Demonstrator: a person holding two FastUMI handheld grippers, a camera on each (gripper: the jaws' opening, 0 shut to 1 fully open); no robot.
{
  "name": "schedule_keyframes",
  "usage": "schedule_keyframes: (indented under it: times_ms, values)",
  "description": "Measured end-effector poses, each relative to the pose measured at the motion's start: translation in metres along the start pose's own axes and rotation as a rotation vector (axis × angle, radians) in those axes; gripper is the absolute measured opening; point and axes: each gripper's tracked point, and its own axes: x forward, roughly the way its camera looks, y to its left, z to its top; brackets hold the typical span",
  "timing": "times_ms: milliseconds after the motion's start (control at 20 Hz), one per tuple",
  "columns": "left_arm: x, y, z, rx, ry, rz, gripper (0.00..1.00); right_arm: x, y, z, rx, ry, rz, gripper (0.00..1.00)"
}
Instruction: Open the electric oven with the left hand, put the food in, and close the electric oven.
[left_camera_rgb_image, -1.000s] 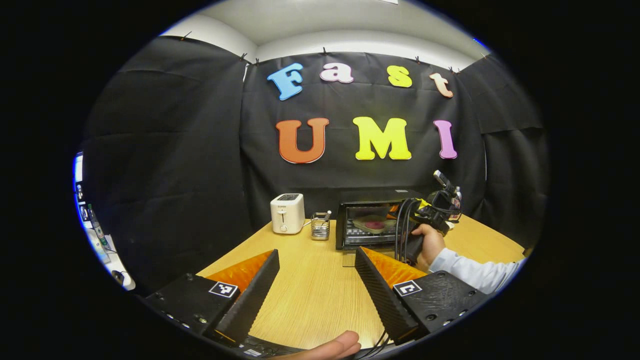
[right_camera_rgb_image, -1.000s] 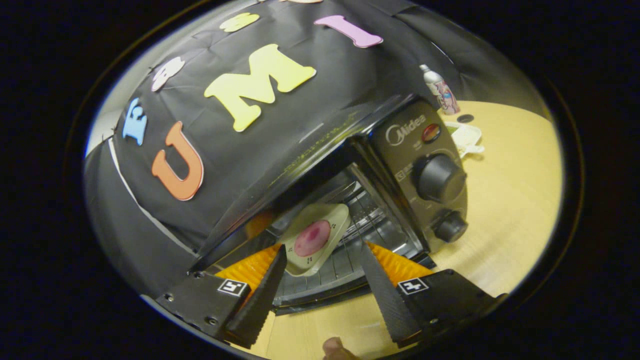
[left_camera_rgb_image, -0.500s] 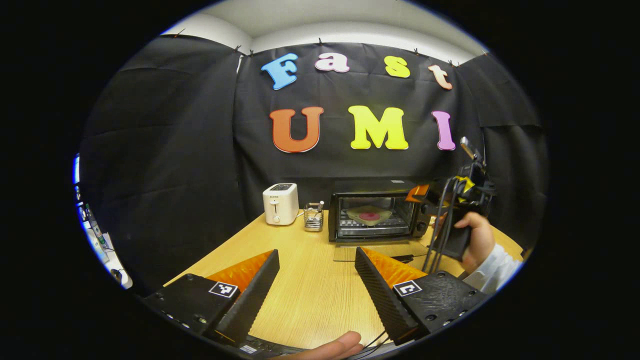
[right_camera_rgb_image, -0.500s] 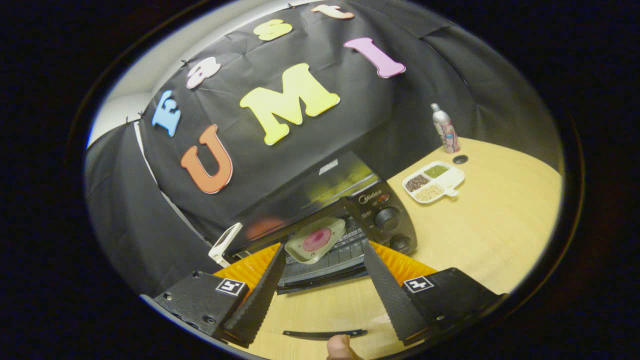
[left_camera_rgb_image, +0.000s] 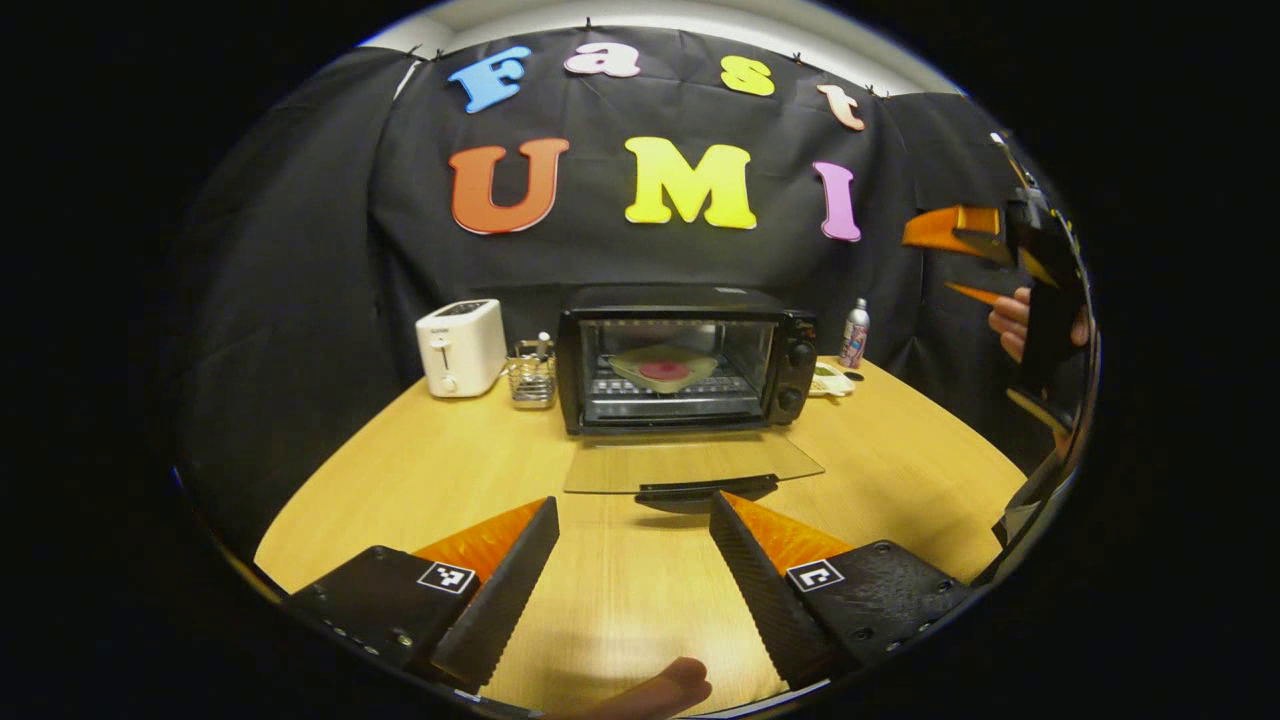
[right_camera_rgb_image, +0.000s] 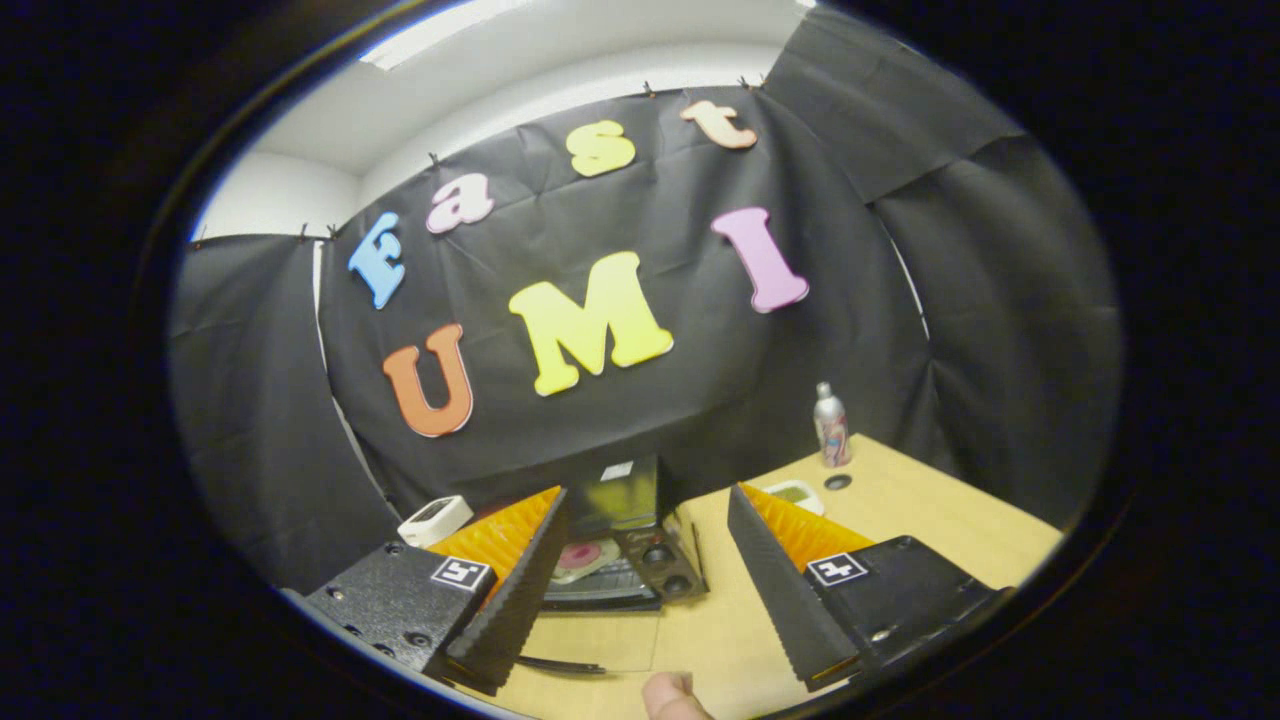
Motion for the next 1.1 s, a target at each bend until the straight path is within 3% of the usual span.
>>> schedule_keyframes:
  times_ms: [200,500,850,900,950,1100]
  values:
    - [0.037,-0.031,-0.032,-0.027,0.094,-0.059,0.97,-0.034,-0.029,0.049,-0.078,-0.092,-0.011,0.94]
    - [0.081,-0.056,-0.058,-0.020,0.195,-0.095,0.97,-0.077,-0.052,0.077,-0.180,-0.184,-0.004,0.95]
    - [0.113,-0.051,-0.078,0.008,0.282,-0.032,0.97,-0.091,-0.071,0.081,-0.190,-0.200,-0.004,0.96]
    - [0.115,-0.053,-0.078,0.002,0.285,-0.031,0.96,-0.091,-0.076,0.081,-0.192,-0.196,-0.013,1.00]
    - [0.116,-0.054,-0.077,0.006,0.289,-0.031,0.97,-0.092,-0.081,0.081,-0.197,-0.194,-0.022,0.96]
    - [0.118,-0.052,-0.061,0.029,0.248,-0.015,0.98,-0.094,-0.090,0.080,-0.197,-0.185,-0.035,0.96]
